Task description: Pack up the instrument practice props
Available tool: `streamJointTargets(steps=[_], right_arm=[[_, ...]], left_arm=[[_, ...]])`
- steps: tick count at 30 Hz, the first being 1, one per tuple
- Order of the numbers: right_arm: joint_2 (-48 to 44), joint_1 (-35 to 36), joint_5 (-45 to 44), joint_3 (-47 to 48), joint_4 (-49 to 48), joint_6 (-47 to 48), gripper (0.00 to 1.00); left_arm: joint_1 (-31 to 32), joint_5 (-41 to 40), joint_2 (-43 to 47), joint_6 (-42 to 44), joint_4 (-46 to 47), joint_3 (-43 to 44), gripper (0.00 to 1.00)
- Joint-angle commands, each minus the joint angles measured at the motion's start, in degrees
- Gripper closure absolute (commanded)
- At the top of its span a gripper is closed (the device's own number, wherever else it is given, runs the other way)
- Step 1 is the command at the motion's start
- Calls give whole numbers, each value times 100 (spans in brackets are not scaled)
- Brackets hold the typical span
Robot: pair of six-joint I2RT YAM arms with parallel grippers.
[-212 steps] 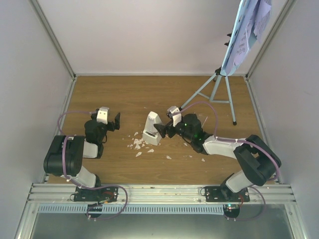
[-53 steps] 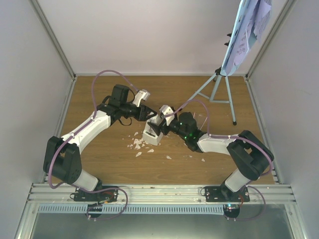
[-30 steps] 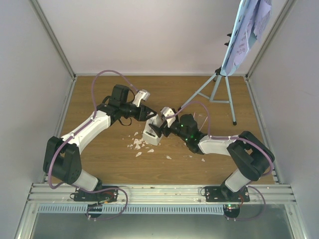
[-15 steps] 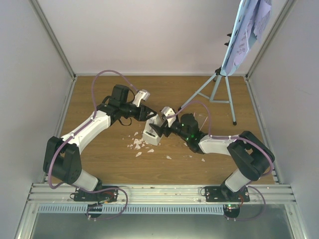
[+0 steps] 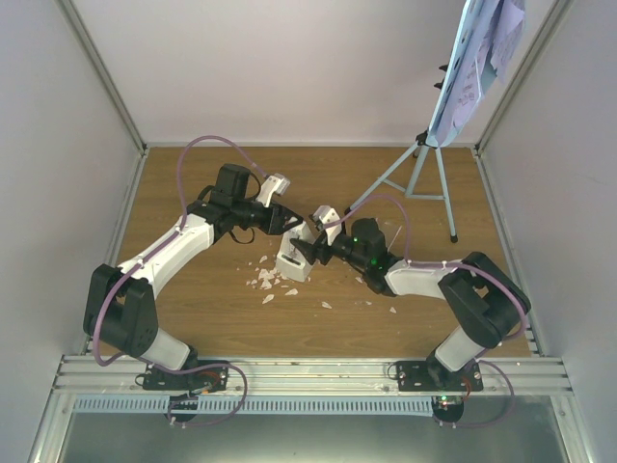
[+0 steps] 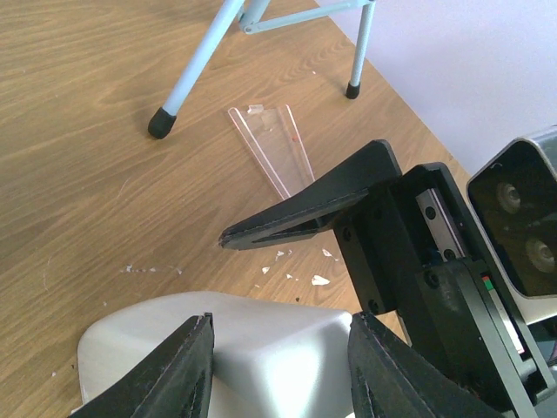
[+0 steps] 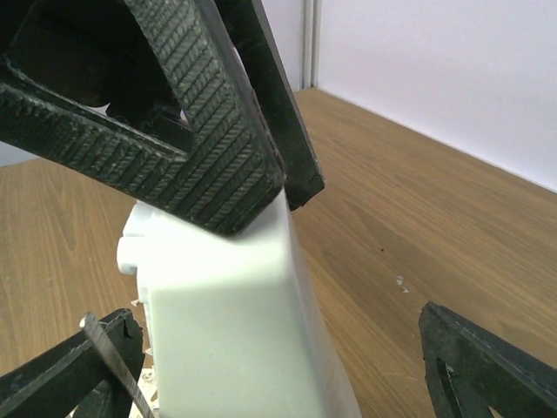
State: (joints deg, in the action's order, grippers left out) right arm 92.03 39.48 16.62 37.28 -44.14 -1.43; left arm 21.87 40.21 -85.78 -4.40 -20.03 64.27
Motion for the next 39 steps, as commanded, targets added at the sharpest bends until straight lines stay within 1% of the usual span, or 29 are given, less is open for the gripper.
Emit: streamJointTargets(steps=[1,15,27,39], right_arm=[[160,-111,78,115,-88,-104,14],[382,-181,186,358,130,-206,14],[439,-252,162,361,156,-352,14],[458,-265,96,448,288,-324,11]], left_arm=[[26,13,132,88,13,-37,55],[24,10,164,93,-1,-29,55],[28,0,183,106,0,-29,55],[28,-13,186,106,-9,-29,55]])
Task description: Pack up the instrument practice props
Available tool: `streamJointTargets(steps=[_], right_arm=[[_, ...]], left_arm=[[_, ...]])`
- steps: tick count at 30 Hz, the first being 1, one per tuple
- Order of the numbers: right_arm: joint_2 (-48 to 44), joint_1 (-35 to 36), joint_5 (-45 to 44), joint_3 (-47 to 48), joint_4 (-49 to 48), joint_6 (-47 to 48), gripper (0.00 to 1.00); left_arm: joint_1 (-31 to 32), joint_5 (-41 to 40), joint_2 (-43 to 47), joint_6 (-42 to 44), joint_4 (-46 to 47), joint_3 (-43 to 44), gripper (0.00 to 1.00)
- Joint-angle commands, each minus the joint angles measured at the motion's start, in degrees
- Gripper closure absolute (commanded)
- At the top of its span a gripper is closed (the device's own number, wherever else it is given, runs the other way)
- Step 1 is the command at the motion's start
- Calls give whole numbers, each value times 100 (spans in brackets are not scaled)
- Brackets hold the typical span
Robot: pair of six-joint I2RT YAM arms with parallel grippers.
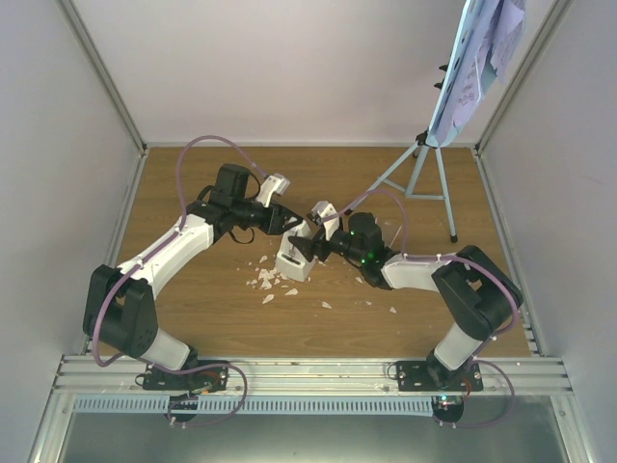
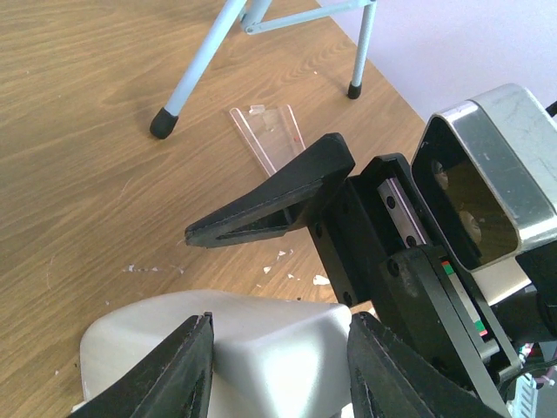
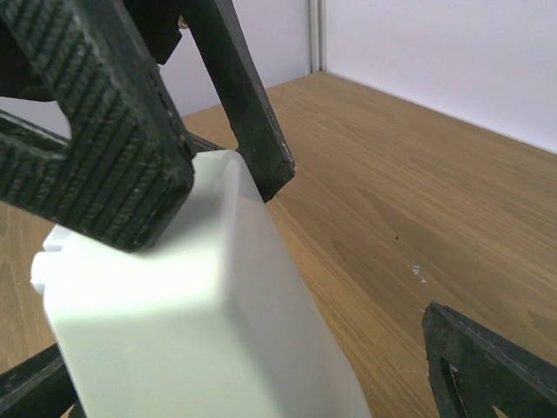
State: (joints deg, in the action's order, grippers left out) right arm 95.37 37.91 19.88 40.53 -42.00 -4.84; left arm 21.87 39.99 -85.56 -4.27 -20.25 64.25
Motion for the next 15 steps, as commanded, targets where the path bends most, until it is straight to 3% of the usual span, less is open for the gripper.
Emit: streamJointTargets(steps=[1,15], right_arm=[[118,-108,-226,129,82,25,10],[162,-108,-191,304,183,123,6]], left_arm=[[24,-3,156,93,16,-26,55],[30,-27,153,107,5,-26,55]])
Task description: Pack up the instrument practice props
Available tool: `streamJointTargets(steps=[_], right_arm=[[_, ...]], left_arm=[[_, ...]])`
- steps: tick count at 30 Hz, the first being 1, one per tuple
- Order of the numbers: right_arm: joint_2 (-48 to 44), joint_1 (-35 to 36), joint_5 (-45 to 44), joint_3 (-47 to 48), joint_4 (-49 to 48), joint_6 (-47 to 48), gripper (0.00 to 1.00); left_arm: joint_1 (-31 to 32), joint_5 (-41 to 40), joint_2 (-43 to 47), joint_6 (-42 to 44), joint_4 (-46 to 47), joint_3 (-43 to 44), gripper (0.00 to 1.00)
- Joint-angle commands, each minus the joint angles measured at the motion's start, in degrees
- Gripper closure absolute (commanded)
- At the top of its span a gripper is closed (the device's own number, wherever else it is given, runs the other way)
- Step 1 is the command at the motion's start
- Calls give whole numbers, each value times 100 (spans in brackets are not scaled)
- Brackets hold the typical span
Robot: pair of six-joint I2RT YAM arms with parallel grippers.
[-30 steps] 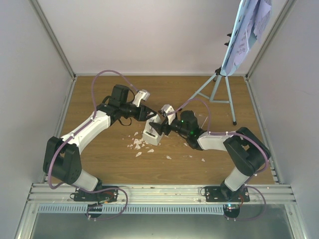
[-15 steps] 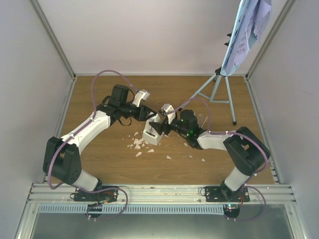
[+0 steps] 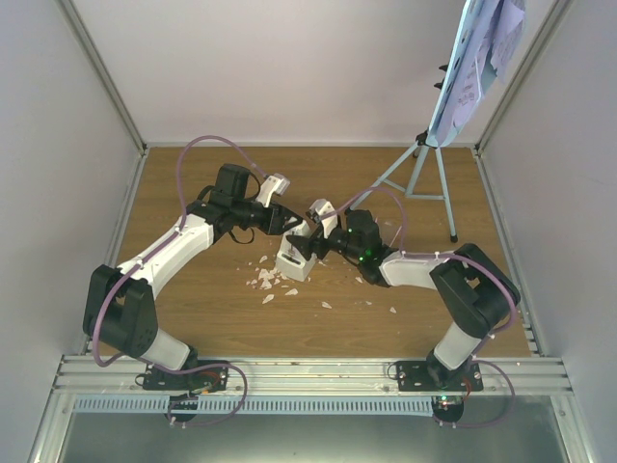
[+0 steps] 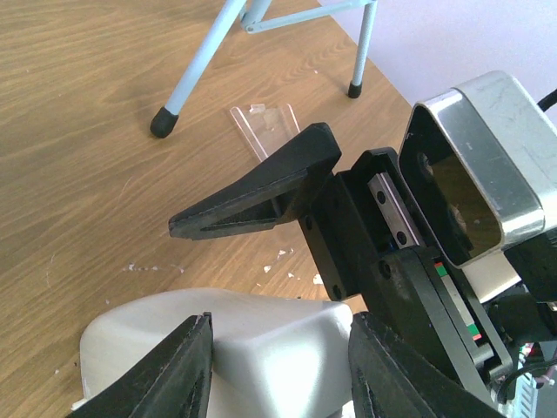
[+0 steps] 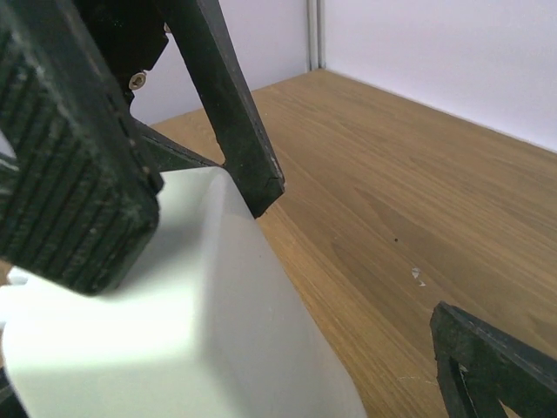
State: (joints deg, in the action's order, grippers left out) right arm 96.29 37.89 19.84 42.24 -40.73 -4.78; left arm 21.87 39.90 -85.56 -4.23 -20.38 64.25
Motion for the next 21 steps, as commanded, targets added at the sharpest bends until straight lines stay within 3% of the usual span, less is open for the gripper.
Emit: streamJointTargets(steps=[1,10,21], right_arm=[[61,-106,-181,122,62,121,6],[-86,-111,-163,-18,-11,165,0],[-654,-96,-124,-434,-63,455,0]], left_arm=[[29,-23,154,102,17,-26,55],[29,-198,200,116,-12,-18,46],[2,-937,732,146,171,-158,18]])
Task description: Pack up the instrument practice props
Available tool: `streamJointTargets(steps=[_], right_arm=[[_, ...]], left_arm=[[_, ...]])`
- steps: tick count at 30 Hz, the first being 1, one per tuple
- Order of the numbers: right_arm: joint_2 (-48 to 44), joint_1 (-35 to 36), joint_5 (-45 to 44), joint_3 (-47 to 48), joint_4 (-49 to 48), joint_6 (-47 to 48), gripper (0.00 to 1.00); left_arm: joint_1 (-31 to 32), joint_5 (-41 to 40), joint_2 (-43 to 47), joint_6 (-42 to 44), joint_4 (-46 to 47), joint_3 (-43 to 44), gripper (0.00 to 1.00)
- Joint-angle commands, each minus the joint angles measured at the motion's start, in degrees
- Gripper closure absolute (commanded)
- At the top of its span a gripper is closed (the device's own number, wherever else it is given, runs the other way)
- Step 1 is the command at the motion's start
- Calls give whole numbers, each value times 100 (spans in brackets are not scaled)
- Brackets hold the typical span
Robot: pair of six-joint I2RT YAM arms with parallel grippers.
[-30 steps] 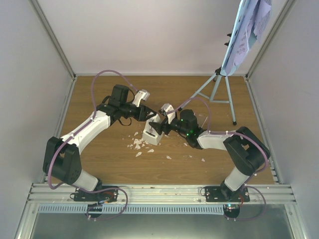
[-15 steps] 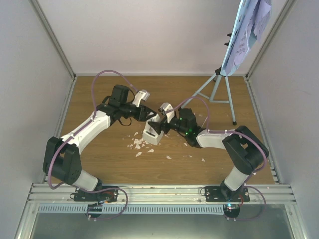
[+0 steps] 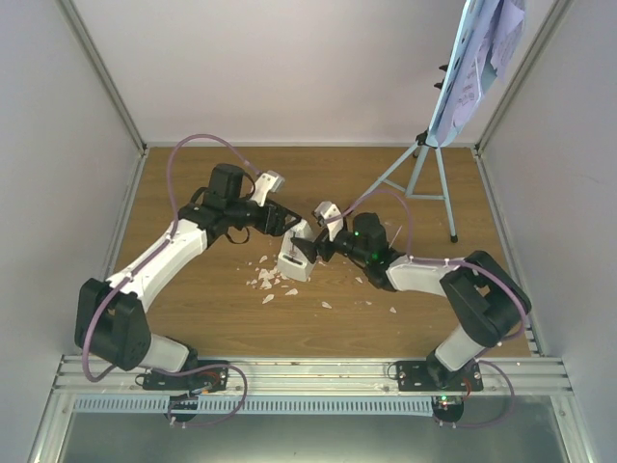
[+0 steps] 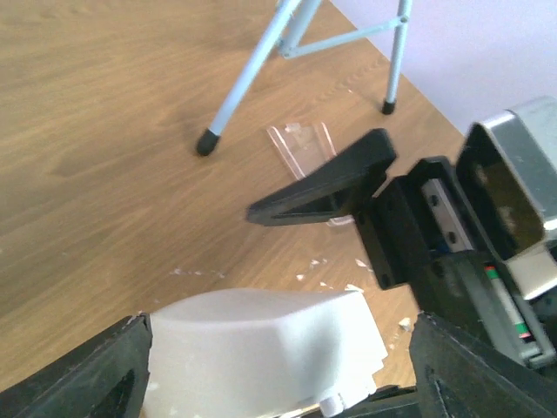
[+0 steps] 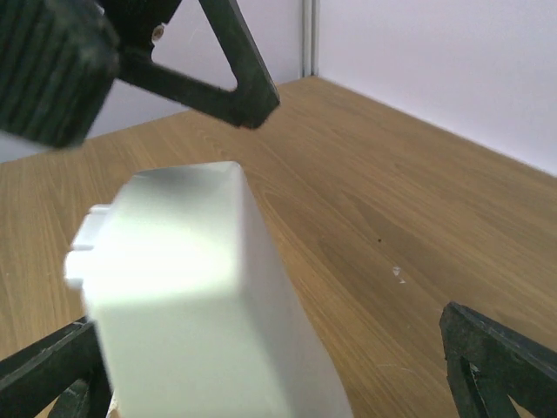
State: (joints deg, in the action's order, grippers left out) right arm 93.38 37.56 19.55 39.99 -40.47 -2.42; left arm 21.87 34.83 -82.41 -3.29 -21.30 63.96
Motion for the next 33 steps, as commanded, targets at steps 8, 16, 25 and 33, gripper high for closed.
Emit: streamJointTargets(steps=[8,16,25,33], right_arm=[[-1348,-65,-323,-469,213,530,0],[-2610,-73,-1152,-1067,489,669,0],[-3230,-82,-2188,-1702,404,716,0],[-3094,-78,-2325,-1854,135,666,0]], left_arm=[[4,-1967,1689,170,972,-744,7],[84,-1851,2788,-762,1896,-1620,6],[769,-1392,3577,-340,3142,-3427,7],[1109,-2408,3803,-33,4242,-4603,7]])
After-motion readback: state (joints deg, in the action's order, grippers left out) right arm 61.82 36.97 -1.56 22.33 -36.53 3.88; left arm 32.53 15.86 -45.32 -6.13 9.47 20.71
